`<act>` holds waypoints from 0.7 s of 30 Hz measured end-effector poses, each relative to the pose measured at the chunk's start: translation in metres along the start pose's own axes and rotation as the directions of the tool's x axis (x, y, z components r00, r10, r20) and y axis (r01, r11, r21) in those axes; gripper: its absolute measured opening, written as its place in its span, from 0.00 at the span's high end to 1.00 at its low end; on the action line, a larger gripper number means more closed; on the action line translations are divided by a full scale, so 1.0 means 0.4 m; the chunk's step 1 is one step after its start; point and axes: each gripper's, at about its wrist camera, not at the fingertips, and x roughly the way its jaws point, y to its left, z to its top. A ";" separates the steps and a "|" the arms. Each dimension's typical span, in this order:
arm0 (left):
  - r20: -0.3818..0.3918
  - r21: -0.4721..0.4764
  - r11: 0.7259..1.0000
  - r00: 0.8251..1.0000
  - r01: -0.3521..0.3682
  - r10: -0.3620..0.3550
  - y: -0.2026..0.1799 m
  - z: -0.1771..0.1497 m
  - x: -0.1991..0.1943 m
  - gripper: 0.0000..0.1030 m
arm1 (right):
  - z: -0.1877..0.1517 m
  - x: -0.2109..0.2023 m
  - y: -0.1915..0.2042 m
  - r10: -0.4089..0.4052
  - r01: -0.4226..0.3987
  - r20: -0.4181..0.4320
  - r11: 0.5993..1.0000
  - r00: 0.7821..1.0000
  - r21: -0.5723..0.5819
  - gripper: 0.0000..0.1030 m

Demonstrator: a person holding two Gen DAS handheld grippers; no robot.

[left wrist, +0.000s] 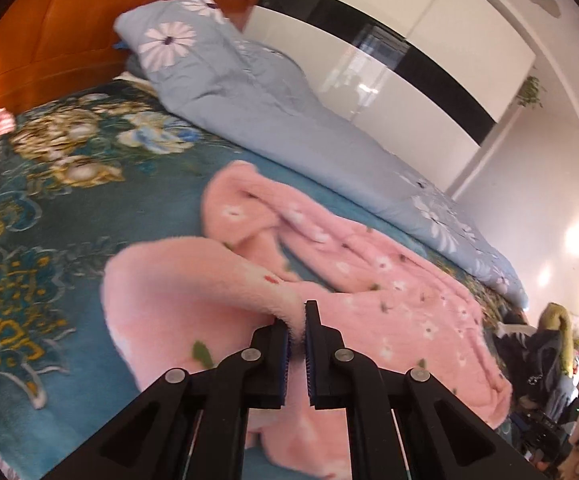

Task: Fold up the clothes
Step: 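Fold the held pink garment edge over itself with the left gripper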

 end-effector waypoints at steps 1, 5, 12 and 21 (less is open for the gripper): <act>-0.021 0.043 0.998 0.999 0.038 -0.037 -0.059 -0.008 0.029 0.92 | 0.002 -0.003 0.007 0.005 -0.005 0.002 1.000 1.000 -0.007 0.73; -0.187 0.187 0.967 0.972 0.175 -0.139 -0.266 -0.113 0.155 0.93 | 0.007 -0.006 0.029 0.015 -0.015 0.001 1.000 1.000 -0.025 0.73; -0.415 0.253 0.928 0.897 0.274 -0.151 -0.412 -0.284 0.287 0.93 | -0.001 -0.013 0.016 0.002 -0.002 -0.018 1.000 1.000 -0.028 0.73; -0.427 0.151 0.934 0.874 0.322 -0.232 -0.358 -0.269 0.225 0.53 | -0.011 0.009 0.006 -0.001 0.000 -0.040 1.000 0.999 -0.017 0.73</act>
